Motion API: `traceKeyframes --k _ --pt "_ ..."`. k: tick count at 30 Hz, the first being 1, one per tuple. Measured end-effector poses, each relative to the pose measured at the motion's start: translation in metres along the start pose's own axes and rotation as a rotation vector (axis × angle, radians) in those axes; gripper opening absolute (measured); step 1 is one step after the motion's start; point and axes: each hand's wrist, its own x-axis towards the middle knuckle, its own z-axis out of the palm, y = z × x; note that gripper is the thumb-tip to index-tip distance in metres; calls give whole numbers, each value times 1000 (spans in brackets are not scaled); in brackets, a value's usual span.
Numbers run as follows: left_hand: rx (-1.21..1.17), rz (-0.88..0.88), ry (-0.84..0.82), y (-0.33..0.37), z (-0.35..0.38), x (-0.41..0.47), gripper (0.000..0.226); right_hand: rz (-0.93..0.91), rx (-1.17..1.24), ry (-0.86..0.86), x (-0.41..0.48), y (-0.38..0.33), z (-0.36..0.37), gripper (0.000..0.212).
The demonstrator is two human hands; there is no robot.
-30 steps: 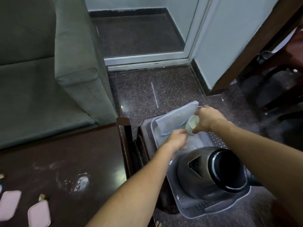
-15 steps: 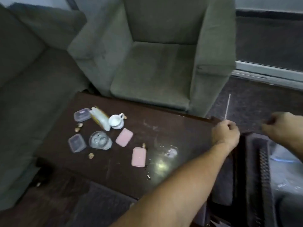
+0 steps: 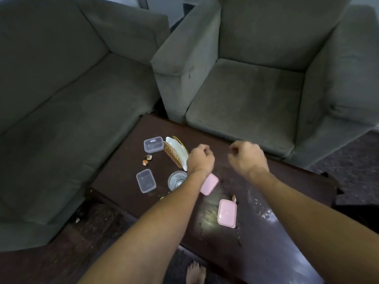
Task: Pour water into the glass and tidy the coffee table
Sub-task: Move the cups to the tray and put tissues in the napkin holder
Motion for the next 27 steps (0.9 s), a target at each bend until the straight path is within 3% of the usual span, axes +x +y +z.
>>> traceKeyframes --k 14,27 --pt "108 -11 -37 -48 -23 55 37 -36 -192 -167 56 -40 98 39" --pt "-10 18 49 -71 -17 73 29 -82 -289 -232 83 -45 140 49"
